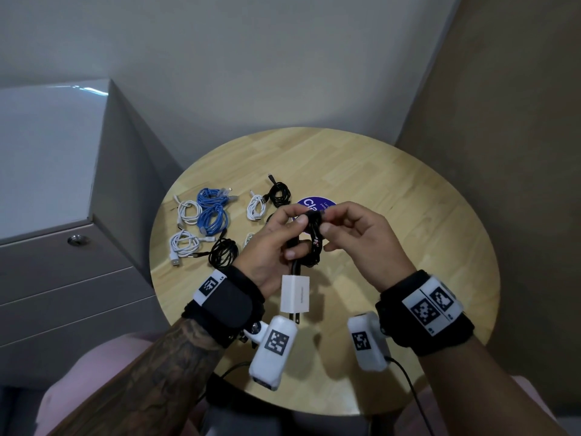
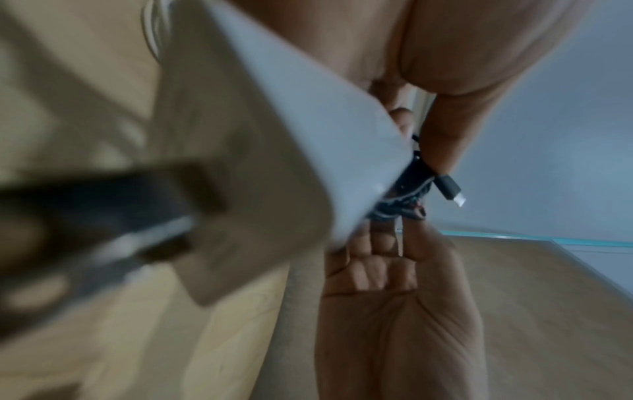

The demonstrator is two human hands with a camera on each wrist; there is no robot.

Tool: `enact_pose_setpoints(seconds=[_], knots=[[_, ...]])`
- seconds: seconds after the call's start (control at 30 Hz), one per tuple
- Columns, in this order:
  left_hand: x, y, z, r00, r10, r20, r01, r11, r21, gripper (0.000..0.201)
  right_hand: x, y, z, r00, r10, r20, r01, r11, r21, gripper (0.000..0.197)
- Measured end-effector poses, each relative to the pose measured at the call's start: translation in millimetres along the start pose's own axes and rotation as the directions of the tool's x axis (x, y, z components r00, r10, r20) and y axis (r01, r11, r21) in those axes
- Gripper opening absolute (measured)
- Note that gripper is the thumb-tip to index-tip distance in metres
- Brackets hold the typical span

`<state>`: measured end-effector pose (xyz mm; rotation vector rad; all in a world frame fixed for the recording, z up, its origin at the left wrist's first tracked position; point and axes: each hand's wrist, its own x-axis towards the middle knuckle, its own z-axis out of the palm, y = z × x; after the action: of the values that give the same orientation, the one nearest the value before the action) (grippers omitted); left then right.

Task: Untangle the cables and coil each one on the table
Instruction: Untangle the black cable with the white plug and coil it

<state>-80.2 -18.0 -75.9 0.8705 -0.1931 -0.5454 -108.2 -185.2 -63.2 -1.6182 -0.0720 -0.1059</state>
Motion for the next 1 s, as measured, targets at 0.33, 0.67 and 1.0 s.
enact_pose_setpoints(seconds=[0.33, 0.67, 1.0], knots=[[3, -14, 5, 0.99, 0.059, -0.128, -0.031, 0.976, 0.214, 0.012, 0, -5, -4, 0.996, -0.075, -0.05, 0.066, 0.984, -0.163, 0.011], [1, -16, 5, 0.994, 0.083, -0.07, -0.052, 0.929, 0.366, 0.033, 1, -10, -12, 0.996, 0.016, 0.085, -0.011, 0.998, -0.062, 0.013], [4, -7, 3, 0.994, 0.111, -0.006, -0.078, 0.732, 0.677, 0.019, 3, -12, -26, 0.975, 0.059, 0.216, -0.02, 0.984, -0.178, 0.021]])
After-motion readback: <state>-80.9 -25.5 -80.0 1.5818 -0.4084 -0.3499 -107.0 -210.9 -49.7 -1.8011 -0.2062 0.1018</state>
